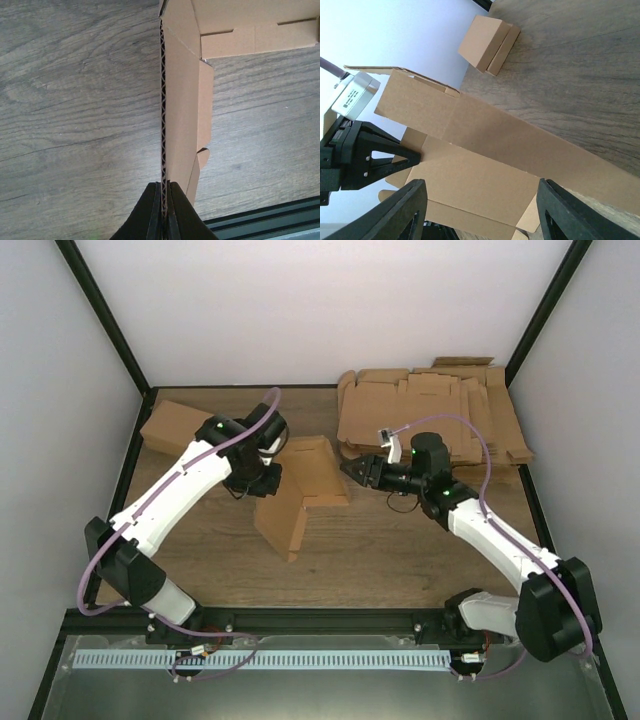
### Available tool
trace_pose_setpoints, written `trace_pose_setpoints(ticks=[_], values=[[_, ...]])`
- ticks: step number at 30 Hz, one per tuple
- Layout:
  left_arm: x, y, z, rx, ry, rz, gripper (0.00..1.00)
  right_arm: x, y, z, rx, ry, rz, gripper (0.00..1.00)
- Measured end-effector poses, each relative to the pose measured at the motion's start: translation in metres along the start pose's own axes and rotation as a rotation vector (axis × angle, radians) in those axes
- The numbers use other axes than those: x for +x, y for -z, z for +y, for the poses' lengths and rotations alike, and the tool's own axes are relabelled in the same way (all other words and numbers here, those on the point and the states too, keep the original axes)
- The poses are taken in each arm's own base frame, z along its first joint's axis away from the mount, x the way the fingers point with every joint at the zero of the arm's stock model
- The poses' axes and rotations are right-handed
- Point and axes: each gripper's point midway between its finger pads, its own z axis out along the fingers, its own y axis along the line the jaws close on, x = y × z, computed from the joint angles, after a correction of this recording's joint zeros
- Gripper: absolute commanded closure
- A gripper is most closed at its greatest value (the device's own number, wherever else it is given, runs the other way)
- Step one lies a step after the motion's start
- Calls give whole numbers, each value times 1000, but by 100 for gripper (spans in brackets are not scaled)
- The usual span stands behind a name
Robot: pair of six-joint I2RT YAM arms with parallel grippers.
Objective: Fold the paper box
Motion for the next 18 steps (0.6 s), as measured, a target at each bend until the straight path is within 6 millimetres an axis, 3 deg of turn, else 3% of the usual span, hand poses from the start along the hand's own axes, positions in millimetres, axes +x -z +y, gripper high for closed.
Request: trace_pose_setpoints(ticks=[8,18], values=[[-1,2,-8,-1,-27,-12,96,-2,-7,-2,-8,-7,12,37],[-2,4,-14,4,-49,-17,96,-26,-16,11,-28,29,-5,38]])
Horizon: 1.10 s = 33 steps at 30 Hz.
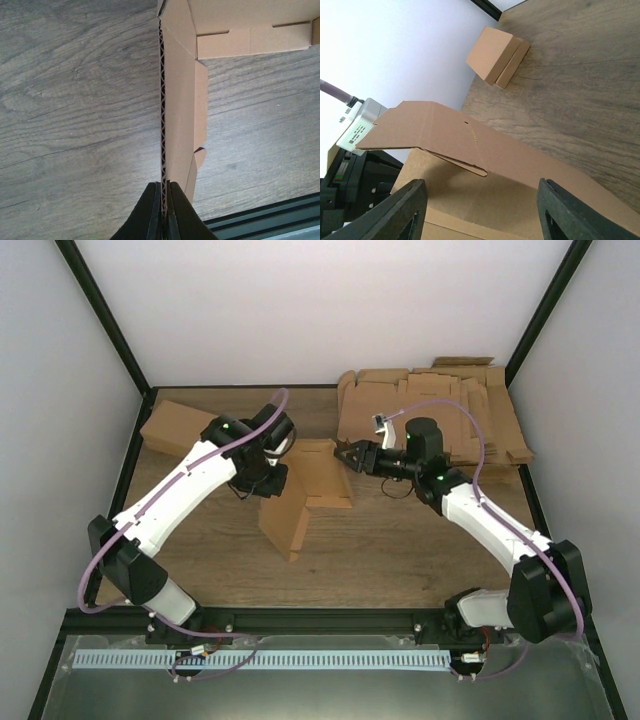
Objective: Fold the paper box
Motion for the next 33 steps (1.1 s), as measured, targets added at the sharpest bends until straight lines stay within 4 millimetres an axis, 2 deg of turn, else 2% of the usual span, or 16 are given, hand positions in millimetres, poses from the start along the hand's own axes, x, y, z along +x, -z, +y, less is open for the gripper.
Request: trace_pose_setpoints(ticks=[10,12,14,20,23,28,30,33], values=[[-5,0,-7,0,-35,-2,95,6,-8,-18,51,12,39,38],[-6,0,-8,1,-41,-2,91,9,-10,-23,67,12,51,40],[-7,0,-9,1,-47,-2,84,10,-11,-27,81,16,58,41],[-11,0,-17,34,-56,-18,43,11,-10,-32,105,26,56,42],[-18,6,-27,95,-57,-60,34,11,-10,-32,106,31,56,43],[-36,44,-43,289,-22,-226,36,11,-10,-33,109,38,57,44],[-44,63,-35,373,25,-308,42,12,-9,-33,113,41,58,44],[-52,78,-18,459,108,-395,51,12,-8,-33,117,47,56,45]])
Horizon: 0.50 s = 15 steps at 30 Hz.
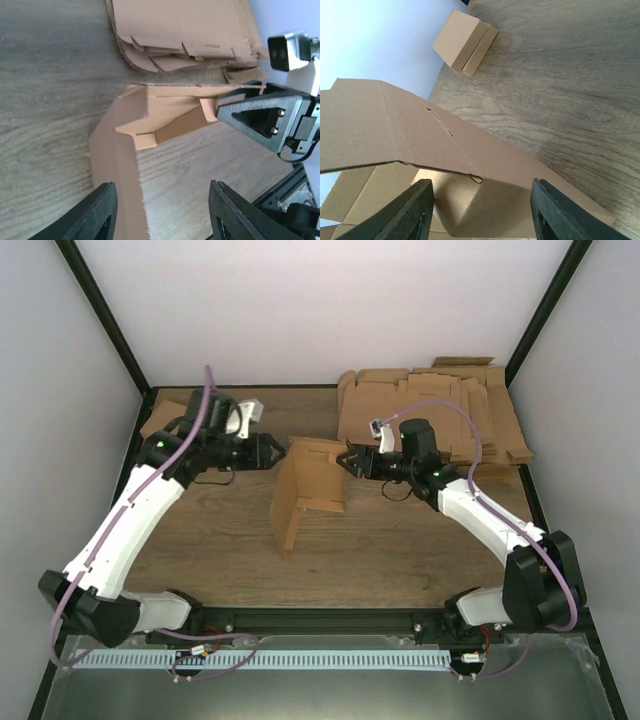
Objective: Fold the paper box
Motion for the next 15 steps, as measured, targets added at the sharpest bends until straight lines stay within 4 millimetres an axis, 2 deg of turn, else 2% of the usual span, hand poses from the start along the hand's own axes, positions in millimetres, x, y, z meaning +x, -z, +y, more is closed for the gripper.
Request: trace_pose_setpoints(ticks=[4,9,12,15], values=[[-5,2,20,85,98,-63,54,2,0,-1,3,2,3,45],[2,-21,45,193,204,-44,54,4,0,-2,5,0,7,45],[5,-34,46,252,216,-19,58,4,0,-2,5,3,7,45],[0,-40,40,311,199,-15,62,4,0,-2,4,4,7,45]])
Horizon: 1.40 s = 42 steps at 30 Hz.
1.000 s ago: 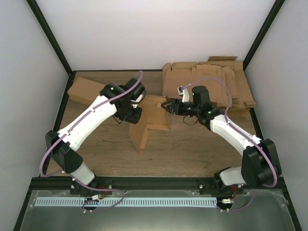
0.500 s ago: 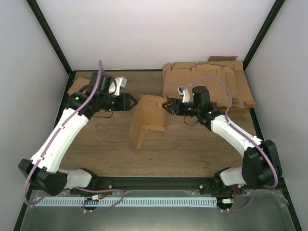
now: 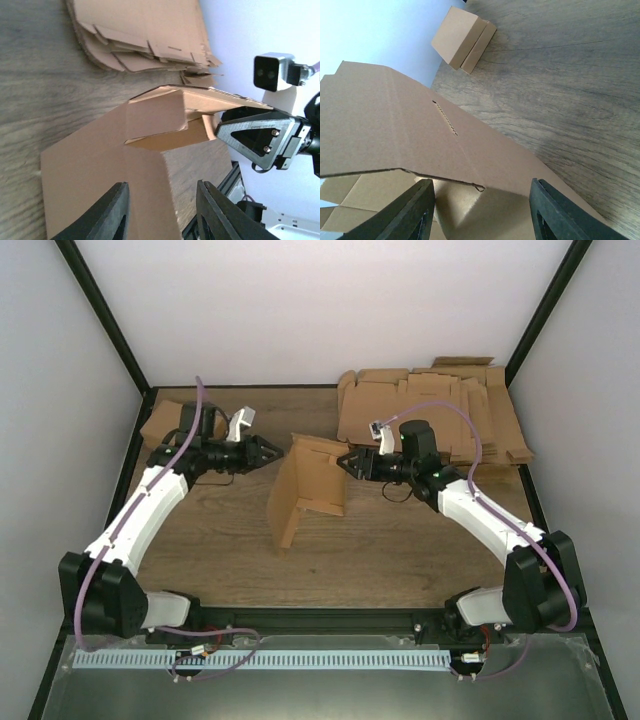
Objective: Fold the paper box
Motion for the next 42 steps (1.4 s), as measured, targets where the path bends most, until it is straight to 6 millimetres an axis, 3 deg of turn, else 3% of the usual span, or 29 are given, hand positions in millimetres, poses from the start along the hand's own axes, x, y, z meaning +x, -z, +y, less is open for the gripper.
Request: trace_pose_setpoints(ticks=[9,16,22,31,42], values=[[-14,-12,4,47,-14,-13,67,1,0,1,-9,6,5,47],[-30,-9,22,38,26,-72,66,1,0,2,-12,13,8,50],[-33,-27,37,44,55,-35,65,4,-1,2,-22,34,20,51],[-40,-45,43,77,44,21,65,5,-1,4,-31,145,23,75],[-33,-42,40,94,17,56,65,16,-9,16,-39,376,52,90]])
